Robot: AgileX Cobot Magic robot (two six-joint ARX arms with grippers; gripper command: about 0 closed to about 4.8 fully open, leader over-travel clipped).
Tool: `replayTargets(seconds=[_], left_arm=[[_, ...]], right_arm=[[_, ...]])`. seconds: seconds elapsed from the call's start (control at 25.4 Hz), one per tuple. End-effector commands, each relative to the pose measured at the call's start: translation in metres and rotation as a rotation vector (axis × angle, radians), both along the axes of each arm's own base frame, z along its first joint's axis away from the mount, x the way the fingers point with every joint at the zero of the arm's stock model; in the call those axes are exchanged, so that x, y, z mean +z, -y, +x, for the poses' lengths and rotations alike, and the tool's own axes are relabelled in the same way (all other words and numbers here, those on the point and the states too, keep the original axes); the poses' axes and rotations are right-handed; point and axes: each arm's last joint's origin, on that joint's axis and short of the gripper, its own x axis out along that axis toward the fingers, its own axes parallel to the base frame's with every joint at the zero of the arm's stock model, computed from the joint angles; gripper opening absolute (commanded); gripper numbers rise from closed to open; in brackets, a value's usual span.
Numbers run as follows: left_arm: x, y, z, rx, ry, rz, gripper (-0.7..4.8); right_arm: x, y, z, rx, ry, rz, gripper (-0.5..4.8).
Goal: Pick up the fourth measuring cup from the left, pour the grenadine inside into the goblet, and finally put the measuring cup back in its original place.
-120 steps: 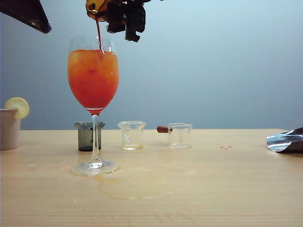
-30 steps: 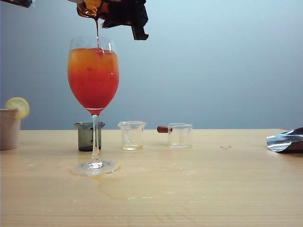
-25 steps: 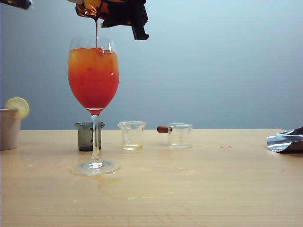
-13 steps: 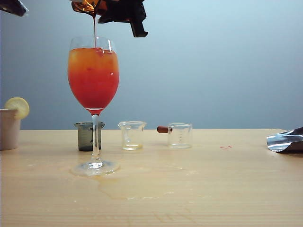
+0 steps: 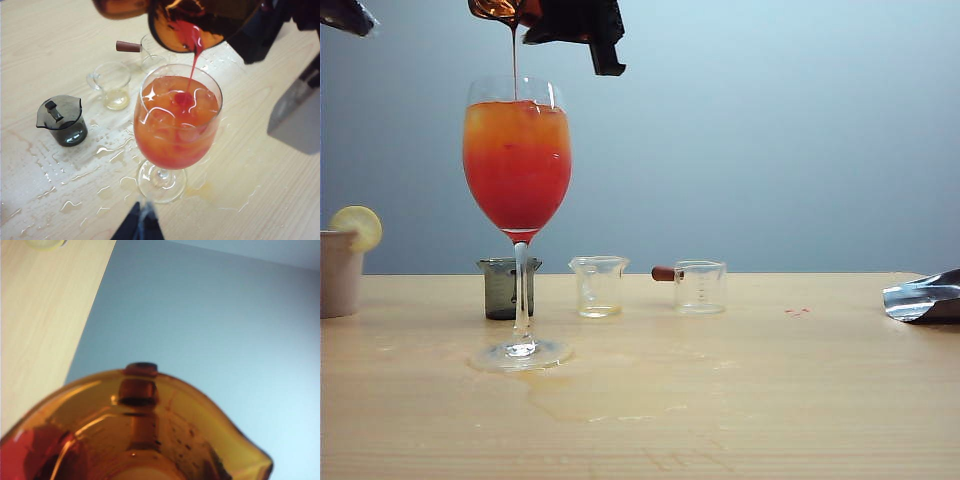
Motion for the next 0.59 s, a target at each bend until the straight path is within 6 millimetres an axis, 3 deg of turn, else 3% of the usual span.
replayTargets(seconds=[0.04, 0.32, 0.39, 0.59], left_arm=[[0.003, 0.0, -0.001, 0.009, -0.006, -0.029, -0.05], [0.003, 0.001, -0.002, 0.014, -0.044, -0.082, -0.05], [0.004, 0.001, -0.001, 0.011, -0.039, -0.082, -0.05], [0.011, 0.003, 0.003, 0.016, 0.019, -0.128, -0.05]], right_arm=[[0.008, 0.001, -0.002, -0.008, -0.183, 0.254, 0.84], [0.011, 0.015, 0.012, -0.104, -0.487, 0.621, 0.84], [0.016, 0.031, 0.021, -0.135, -0.662, 0.823, 0.84], [0.02, 0.062, 0.038, -0.177, -0.908, 1.09, 0.84]])
